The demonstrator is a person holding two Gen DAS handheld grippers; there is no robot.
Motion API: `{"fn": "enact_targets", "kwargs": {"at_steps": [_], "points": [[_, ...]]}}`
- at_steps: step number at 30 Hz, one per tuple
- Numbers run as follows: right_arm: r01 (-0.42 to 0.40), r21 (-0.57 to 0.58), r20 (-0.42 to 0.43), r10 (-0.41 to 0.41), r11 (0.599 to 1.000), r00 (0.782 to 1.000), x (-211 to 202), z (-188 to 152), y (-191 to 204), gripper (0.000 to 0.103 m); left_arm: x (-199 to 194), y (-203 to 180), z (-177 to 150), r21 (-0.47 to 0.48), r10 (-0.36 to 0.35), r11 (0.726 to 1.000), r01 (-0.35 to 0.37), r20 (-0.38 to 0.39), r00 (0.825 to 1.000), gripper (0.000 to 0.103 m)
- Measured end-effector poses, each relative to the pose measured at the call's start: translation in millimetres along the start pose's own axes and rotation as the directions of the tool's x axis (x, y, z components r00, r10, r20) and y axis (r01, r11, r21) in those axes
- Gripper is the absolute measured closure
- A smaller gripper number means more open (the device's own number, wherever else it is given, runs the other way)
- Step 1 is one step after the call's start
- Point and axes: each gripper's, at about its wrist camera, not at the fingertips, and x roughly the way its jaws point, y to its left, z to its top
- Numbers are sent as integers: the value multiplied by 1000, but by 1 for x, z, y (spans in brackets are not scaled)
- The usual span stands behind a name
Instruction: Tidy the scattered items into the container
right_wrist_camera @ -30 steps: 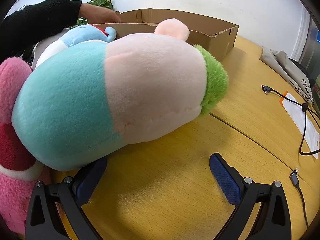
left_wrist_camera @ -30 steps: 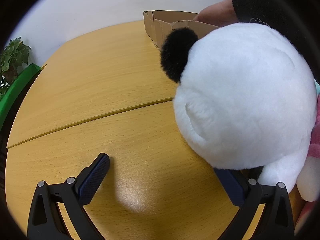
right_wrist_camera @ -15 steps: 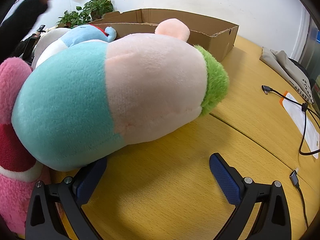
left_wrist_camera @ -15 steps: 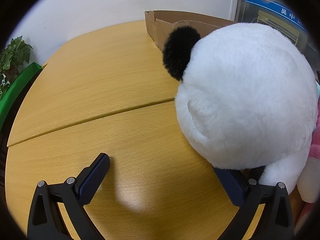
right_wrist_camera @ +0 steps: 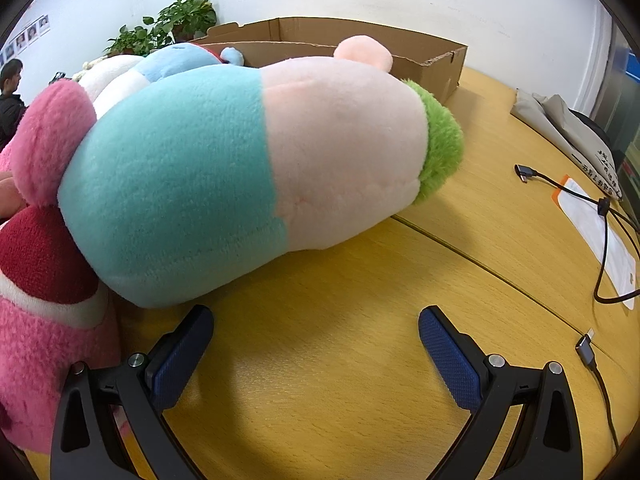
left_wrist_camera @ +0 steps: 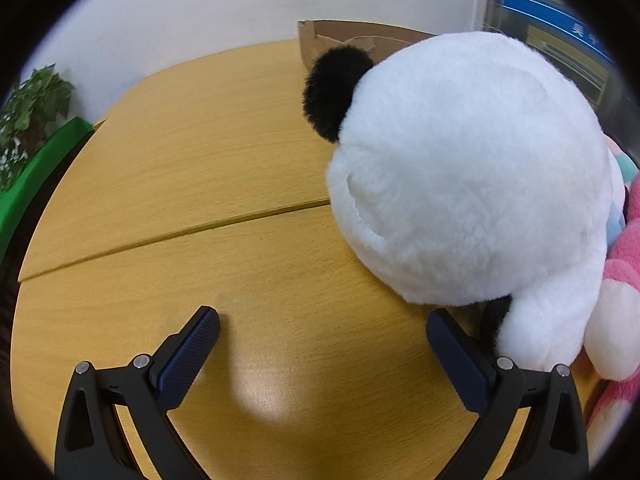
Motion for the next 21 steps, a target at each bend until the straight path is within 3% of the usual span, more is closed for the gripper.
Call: {"fn": "enact_targets", "kwargs": {"at_steps": [5,21], "points": [[18,24,-1,-18,1000,1000,-1,-2,-3,0,-4,1,-1,-39,29,999,-29,-1,1000,0],[34,46,-2,-34,998,999,-3,-3,-6,0,-5,-2,0,-39,29,999,-29,-1,1000,0]]}}
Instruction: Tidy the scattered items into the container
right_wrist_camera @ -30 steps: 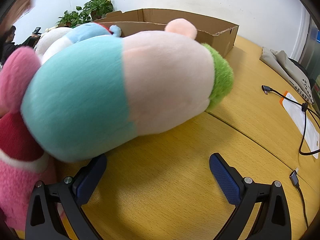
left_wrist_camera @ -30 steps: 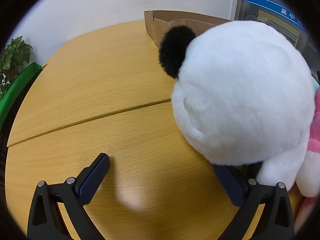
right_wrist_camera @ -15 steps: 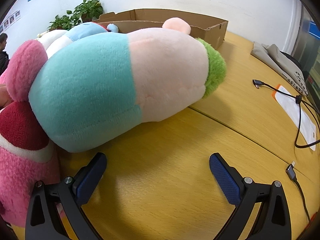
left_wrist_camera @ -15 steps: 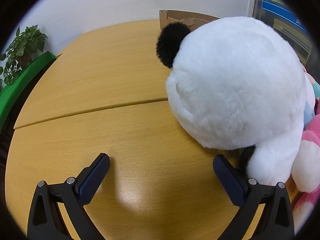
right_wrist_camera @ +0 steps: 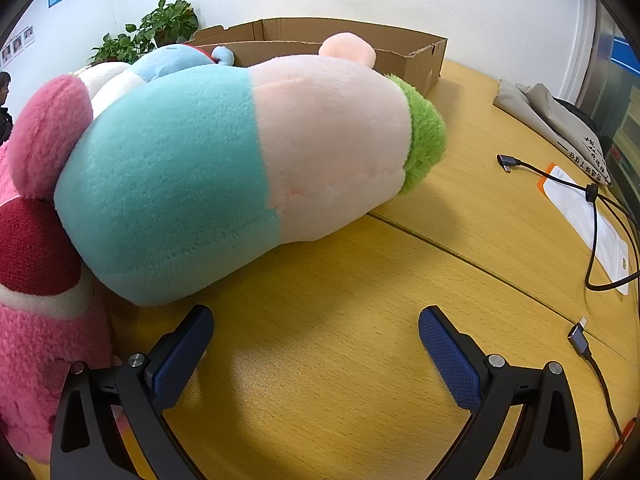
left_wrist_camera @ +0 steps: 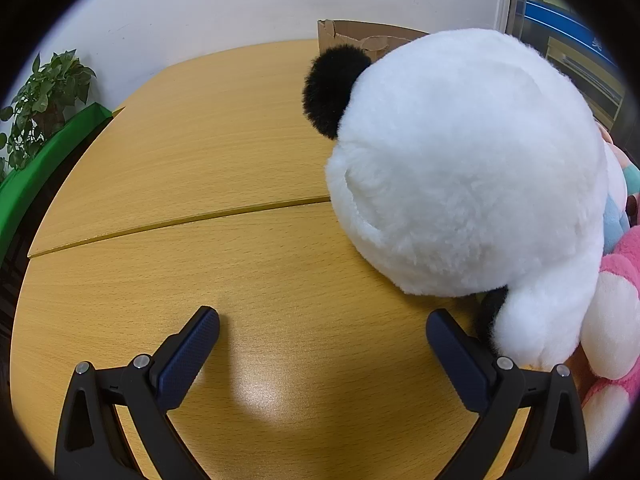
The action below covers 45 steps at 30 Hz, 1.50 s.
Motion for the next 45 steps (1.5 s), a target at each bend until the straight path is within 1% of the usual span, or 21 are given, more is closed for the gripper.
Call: {"fn": "enact_targets", "kwargs": {"at_steps": [16,21,24,26,28,30,31,32,33,34,35,36,37,38,39,40,41,42,43,44,45], "points": [[-1,1,-1,1,1000,1000,0,0,0,0,0,-2,2,3,-2,1000,2,-1,1000,0],[31,41,-3,-30,999,1000,8,10,3,0,1,-4,3,-4,5,1000,-5,-1,1000,0],[37,51,-16,-36,998,999,2,4,1,0,1,-4,4,-5,5,1000,-5,-1,1000,0],[70,93,-32,-67,993,997,-12,-12,-3,1,1,-4,4,-4,5,1000,-5,-2,1000,0],[113,122,-8,-113,986,994,-35,-29,-1,1,0,-5,3,5,-2,1000,2,-4,1000,0],[172,170,36,-181,970,983,-75,-48,4,1,-4,-3,0,11,-5,1000,5,-26,1000,0],[207,194,62,-222,959,973,-100,-56,9,1,-7,0,-2,-13,19,1000,-19,-38,999,1],[239,217,89,-263,947,961,-128,-64,12,1,-14,3,-5,-55,66,996,-69,-52,996,1],[262,232,108,-292,937,950,-150,-69,16,1,-23,6,-8,-91,100,990,-105,-61,993,1],[283,246,130,-321,927,938,-171,-72,21,0,-35,7,-11,-129,120,983,-127,-64,991,1],[310,260,157,-356,915,921,-197,-76,32,0,-57,5,-15,-179,128,975,-134,-41,991,1],[323,270,169,-375,907,912,-210,-75,38,0,-79,1,-18,-213,121,970,-118,3,993,1],[329,280,179,-386,902,905,-219,-73,47,0,-108,-2,-21,-234,95,969,-75,75,993,1],[322,291,192,-385,901,903,-226,-69,61,0,-136,-10,-26,-240,63,971,-25,154,986,1],[306,296,199,-372,905,907,-224,-64,72,0,-156,-19,-28,-235,42,972,8,207,977,1],[283,299,206,-351,911,913,-220,-61,86,0,-176,-25,-36,-219,26,975,29,240,970,1],[245,311,222,-321,918,921,-211,-54,102,0,-189,-39,-39,-193,7,980,44,254,967,1],[209,322,232,-291,923,928,-203,-48,113,0,-193,-56,-43,-165,-9,985,53,257,966,1],[163,336,238,-252,928,938,-193,-42,126,0,-197,-67,-57,-144,-16,988,55,258,966,1],[134,343,240,-225,930,944,-184,-39,139,0,-199,-79,-62,-129,-15,990,49,251,968,1],[104,353,246,-200,930,948,-175,-35,150,0,-189,-88,-51,-122,-17,991,47,238,971,1]]}}
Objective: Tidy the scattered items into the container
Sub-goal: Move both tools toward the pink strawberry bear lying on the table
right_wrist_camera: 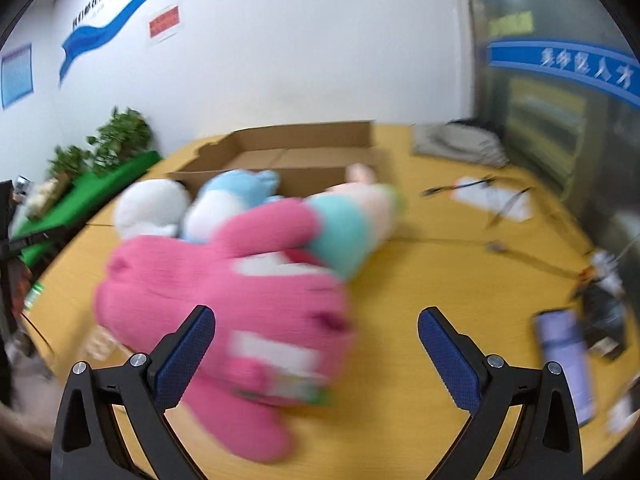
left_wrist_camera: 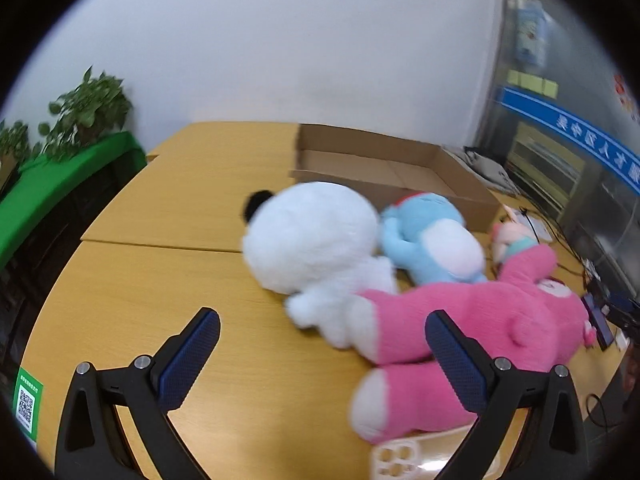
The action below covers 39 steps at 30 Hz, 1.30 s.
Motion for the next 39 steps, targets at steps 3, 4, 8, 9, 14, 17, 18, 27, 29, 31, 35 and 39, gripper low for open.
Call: {"fn": "enact_targets", "kwargs": {"at_steps": [3,4,8,9,14,17,18,27,29,31,35,39], "points": [[-18,86,-18,20,996,1000,13,-3,20,0,25,-47,-12,10,-55,998,55,-44,998,1],[-19,113,-26,22,993,999,16,-3,22,0,34,-62,-15,15,-63,998,64,-51,997,1],[113,84,-27,-111,990,993,6,-11,37,0,44,-99,-30,22,-51,998,53,-84,995,1],[142,73,-21,-141,987,990,3,-12,38,0,44,-104,-31,13,-45,999,46,-87,995,1],[200,66,-5,-200,978,980,-12,-16,38,0,43,-116,-31,15,-3,1000,5,-94,996,1],[228,51,4,-229,972,974,-18,-17,40,0,42,-119,-31,31,2,1000,0,-86,996,1],[231,50,4,-232,972,973,-19,-17,41,0,42,-120,-30,30,-7,1000,10,-86,996,1],[234,39,-14,-234,971,972,-8,-17,41,0,51,-117,-22,24,-46,999,49,-101,994,1],[235,37,-21,-234,971,972,-3,-16,40,0,53,-118,-21,27,-42,999,45,-100,994,1],[232,34,-29,-231,972,972,2,-14,39,0,57,-119,-20,30,-36,999,40,-99,994,1],[232,24,-40,-231,972,972,11,-12,38,0,66,-122,-17,30,-41,999,44,-108,993,1],[233,22,-57,-232,972,971,21,-9,35,0,76,-121,-13,30,-63,997,67,-115,991,1]]}}
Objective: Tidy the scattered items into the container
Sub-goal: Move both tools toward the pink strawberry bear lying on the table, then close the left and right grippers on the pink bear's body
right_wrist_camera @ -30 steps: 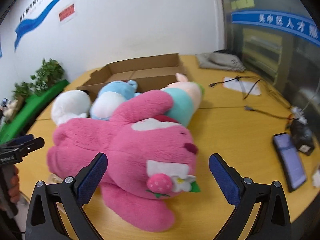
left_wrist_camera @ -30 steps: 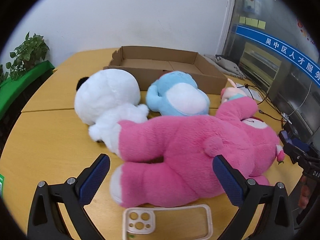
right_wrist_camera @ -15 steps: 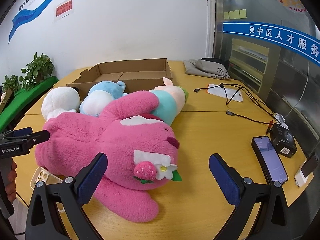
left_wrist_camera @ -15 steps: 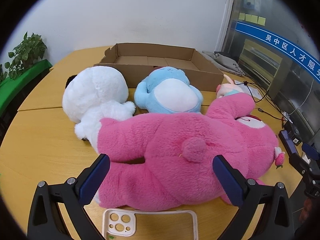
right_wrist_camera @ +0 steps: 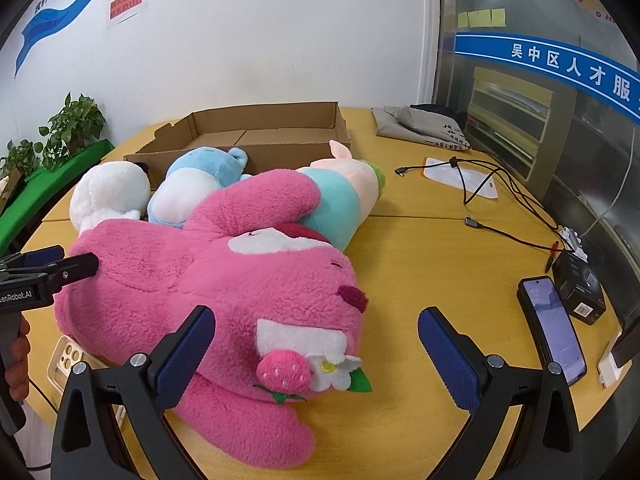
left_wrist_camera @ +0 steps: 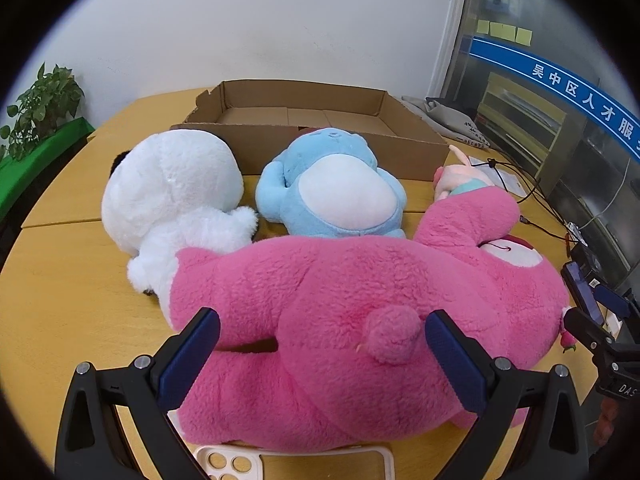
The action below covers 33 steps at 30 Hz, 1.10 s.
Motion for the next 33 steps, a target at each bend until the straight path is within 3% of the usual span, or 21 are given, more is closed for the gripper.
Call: {"fn": "enact_targets", "kwargs": {"at_steps": [9,17,24,28,33], "points": [[-3,5,-37,4,1000,999,19,6,-3,0,13,12,12,-23,-103,994,103,-28,994,1],[-39,4,-45,40,999,998,30,9,-2,0,21,23,14,-58,-214,976,210,-58,975,1],[-128,45,-50,130,991,990,32,3,-31,0,29,30,12,-57,-296,955,292,-104,949,1],[-236,91,-88,244,967,966,45,-2,-49,0,36,34,11,-76,-325,945,318,-132,936,1],[-305,105,-99,315,947,944,68,-2,-43,0,51,48,5,-189,-420,902,389,-170,892,1]]}}
